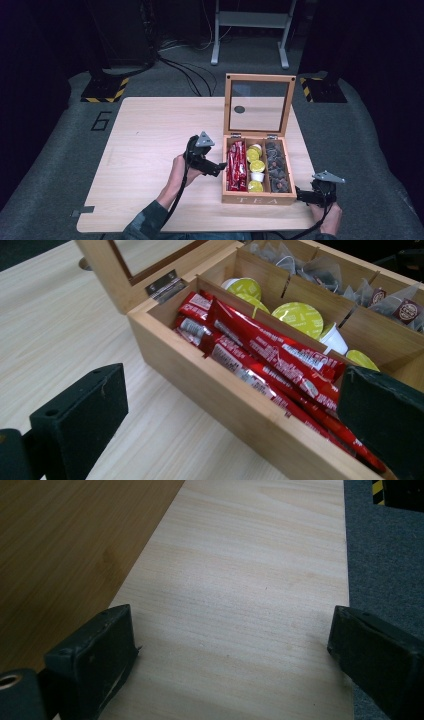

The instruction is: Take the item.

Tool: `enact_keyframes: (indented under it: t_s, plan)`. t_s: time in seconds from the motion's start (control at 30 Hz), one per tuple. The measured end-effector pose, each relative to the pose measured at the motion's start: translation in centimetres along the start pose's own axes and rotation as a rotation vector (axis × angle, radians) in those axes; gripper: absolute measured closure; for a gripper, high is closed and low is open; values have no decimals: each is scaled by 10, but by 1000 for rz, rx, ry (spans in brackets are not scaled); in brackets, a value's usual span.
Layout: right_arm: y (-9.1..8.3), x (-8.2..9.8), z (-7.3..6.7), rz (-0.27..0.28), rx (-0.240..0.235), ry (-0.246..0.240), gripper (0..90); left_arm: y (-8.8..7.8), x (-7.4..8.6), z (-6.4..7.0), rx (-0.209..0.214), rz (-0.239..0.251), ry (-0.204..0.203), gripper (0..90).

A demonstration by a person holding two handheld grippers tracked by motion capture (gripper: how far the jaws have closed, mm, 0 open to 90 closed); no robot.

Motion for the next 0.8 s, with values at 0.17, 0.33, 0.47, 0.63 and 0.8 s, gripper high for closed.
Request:
enact_keyframes:
  t_s: [0.17, 0.33, 0.47, 0.63, 0.8]
  plan:
    - [0, 0, 0, 1, 2, 0, 42, 14, -6, 6, 18, -22, 21, 2]
    - [0, 0, 0, 2, 1, -1, 44, 29, -8, 14, 34, -54, 33, 29]
    - [0, 0, 0, 2, 0, -1, 46, 38, -11, 19, 45, -67, 48, 79]
    - [0, 0, 0, 3, 0, -1, 48, 46, -12, 21, 41, -88, 43, 160]
    - [0, 0, 0, 3, 0, -1, 49, 57, -8, 23, 34, -135, 41, 313]
Point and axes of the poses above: each handheld gripper's, and its own axes: y roughly forward along the jaws, x roughly out of its underside, z roughly to its right, the point moved 5 cm from there along y, roughly forward along the jaws, and after that the axes turned 14 degrees about x, right-handed, at the moved point
